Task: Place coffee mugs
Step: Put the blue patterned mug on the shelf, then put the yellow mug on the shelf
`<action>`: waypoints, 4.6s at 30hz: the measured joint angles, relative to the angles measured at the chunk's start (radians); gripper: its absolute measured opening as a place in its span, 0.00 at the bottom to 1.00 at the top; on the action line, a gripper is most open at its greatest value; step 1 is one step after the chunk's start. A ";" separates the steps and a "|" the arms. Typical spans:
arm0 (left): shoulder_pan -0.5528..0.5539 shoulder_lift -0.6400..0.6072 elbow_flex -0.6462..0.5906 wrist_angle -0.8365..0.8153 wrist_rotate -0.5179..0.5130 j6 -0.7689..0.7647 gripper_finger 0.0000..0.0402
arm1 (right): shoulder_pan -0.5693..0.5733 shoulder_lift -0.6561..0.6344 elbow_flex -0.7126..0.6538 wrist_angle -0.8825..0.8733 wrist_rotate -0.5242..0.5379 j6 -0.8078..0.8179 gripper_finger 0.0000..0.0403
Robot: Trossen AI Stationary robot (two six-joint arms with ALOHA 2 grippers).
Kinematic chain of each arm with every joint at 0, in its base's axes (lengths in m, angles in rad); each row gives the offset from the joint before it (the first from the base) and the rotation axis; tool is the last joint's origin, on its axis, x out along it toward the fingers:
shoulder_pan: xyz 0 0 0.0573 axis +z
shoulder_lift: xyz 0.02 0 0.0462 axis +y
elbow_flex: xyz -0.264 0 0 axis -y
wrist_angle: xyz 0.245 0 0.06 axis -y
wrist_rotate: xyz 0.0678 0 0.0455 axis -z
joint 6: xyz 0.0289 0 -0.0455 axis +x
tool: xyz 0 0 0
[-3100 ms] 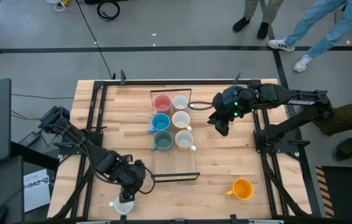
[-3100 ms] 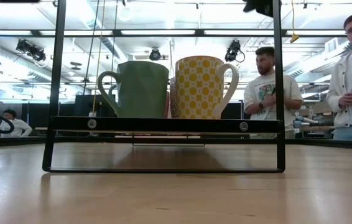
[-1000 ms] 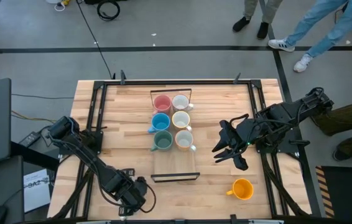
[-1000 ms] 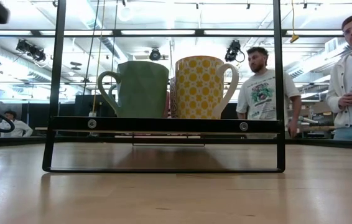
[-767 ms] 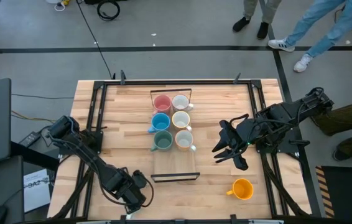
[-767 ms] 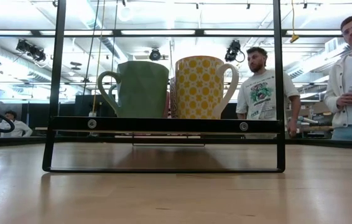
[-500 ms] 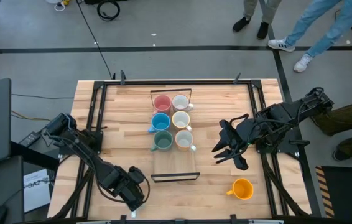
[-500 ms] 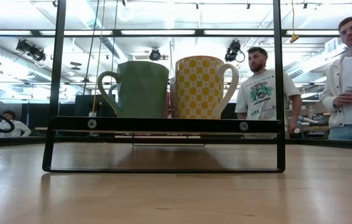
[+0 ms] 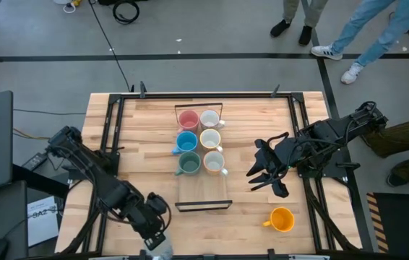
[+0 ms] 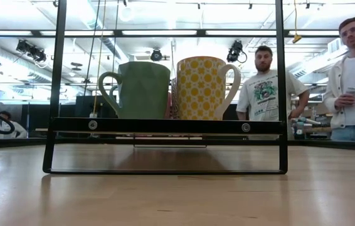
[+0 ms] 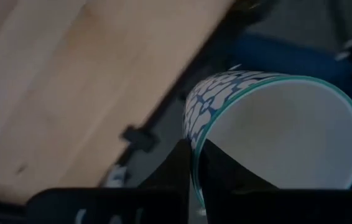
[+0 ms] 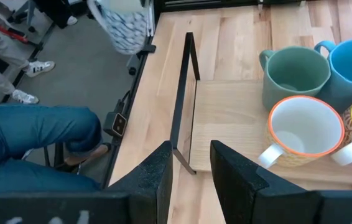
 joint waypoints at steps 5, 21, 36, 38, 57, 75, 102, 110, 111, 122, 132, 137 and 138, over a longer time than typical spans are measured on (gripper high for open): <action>0.056 0.000 0.159 -0.012 -0.052 0.001 0.05 | 0.000 0.000 0.000 -0.002 0.000 -0.003 0.28; 0.352 0.002 0.307 -0.064 -0.202 0.003 0.05 | 0.000 0.000 0.000 -0.087 0.000 -0.003 0.28; 0.455 0.088 0.306 -0.181 -0.299 -0.122 0.05 | 0.000 0.000 0.000 -0.167 0.000 -0.070 0.28; 0.455 0.108 0.306 -0.173 -0.296 -0.145 0.05 | 0.000 0.000 0.000 -0.166 0.000 -0.089 0.28; 0.452 0.255 0.306 -0.148 -0.186 -0.235 0.05 | 0.000 0.000 0.000 -0.166 0.000 -0.135 0.28; 0.453 0.338 0.307 -0.132 -0.188 -0.358 0.05 | 0.000 0.000 0.000 -0.152 0.000 -0.137 0.28; 0.455 0.386 0.306 -0.073 -0.194 -0.396 0.07 | 0.000 0.000 0.000 -0.152 0.000 -0.161 0.28; 0.453 0.386 0.308 -0.067 -0.194 -0.395 0.19 | 0.000 0.000 0.000 -0.152 0.000 -0.161 0.28; 0.453 0.386 0.308 -0.067 -0.194 -0.392 0.20 | 0.000 0.000 0.000 -0.152 0.000 -0.161 0.28; 0.454 0.386 0.308 -0.063 -0.194 -0.348 0.33 | 0.000 0.000 0.000 -0.152 0.000 -0.161 0.28; 0.453 0.381 0.308 -0.062 -0.194 -0.296 0.40 | 0.000 0.000 0.000 -0.152 0.000 -0.160 0.28; 0.453 0.374 0.307 -0.055 -0.193 -0.291 0.40 | 0.000 0.000 0.000 -0.152 0.000 -0.157 0.28; 0.453 0.372 0.307 -0.055 -0.194 -0.291 0.40 | 0.000 0.000 0.000 -0.152 0.000 -0.157 0.28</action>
